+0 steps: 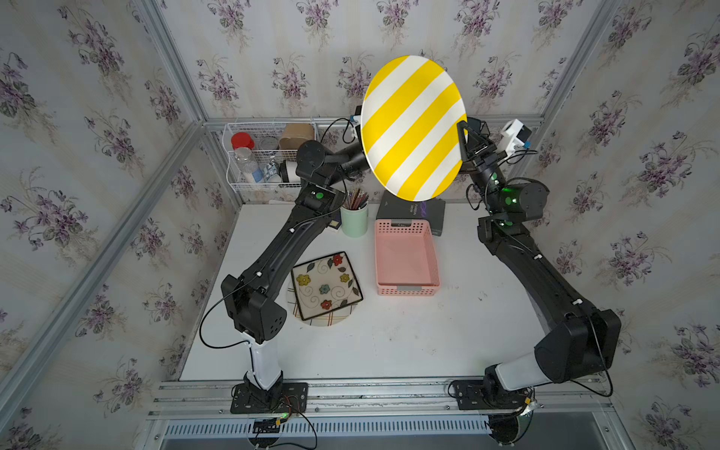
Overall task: Wipe the wet plate dry
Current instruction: Wipe the plate with towel.
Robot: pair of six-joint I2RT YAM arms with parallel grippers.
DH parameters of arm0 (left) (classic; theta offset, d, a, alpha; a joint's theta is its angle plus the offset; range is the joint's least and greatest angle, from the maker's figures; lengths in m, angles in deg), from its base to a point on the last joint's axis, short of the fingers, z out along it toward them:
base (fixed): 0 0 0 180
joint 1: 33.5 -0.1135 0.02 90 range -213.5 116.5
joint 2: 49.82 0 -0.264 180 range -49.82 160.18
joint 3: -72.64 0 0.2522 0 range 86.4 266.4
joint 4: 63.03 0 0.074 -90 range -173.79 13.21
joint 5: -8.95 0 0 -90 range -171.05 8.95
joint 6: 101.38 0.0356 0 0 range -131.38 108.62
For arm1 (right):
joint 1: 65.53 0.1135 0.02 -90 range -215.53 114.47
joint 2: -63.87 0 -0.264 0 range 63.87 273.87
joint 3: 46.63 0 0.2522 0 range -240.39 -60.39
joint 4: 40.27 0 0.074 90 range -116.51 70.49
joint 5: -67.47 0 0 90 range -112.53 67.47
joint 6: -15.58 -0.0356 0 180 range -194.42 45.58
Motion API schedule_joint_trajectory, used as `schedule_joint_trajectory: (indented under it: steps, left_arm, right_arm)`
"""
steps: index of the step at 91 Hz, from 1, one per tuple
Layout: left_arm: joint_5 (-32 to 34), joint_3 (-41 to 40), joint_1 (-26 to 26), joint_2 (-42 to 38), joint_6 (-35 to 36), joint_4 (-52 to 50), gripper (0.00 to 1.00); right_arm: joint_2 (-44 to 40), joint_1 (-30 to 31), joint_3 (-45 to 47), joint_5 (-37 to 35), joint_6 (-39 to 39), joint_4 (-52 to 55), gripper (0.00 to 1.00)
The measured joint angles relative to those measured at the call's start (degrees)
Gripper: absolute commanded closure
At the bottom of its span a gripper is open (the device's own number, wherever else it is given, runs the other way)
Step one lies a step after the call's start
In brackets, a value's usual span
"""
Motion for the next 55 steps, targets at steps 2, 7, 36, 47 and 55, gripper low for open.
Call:
schedule_joint_trajectory:
  steps: [2, 7, 36, 47, 55]
  left_arm:
    - [0.0, 0.0, -0.6, -0.2, -0.1, 0.4, 1.00]
    - [0.5, -0.3, -1.8, -1.0, -0.5, 1.5, 1.00]
    - [2.3, -0.7, 2.5, 0.4, 0.7, 1.9, 1.00]
    - [0.5, -4.8, 3.3, -1.2, 1.6, 1.2, 1.00]
    - [-0.6, -6.6, 1.7, -2.6, 1.6, 1.7, 1.00]
  right_arm:
    - [-0.5, 0.0, 0.9, -1.0, 0.0, 0.4, 1.00]
    - [-1.2, 1.4, 3.1, -2.1, -0.2, 0.7, 1.00]
    - [6.6, 8.5, -6.1, -4.3, -1.6, -4.9, 1.00]
    - [7.3, 3.8, -8.9, -3.6, -1.8, -3.2, 1.00]
    - [5.7, 1.4, -5.6, -4.0, -2.6, -1.0, 1.00]
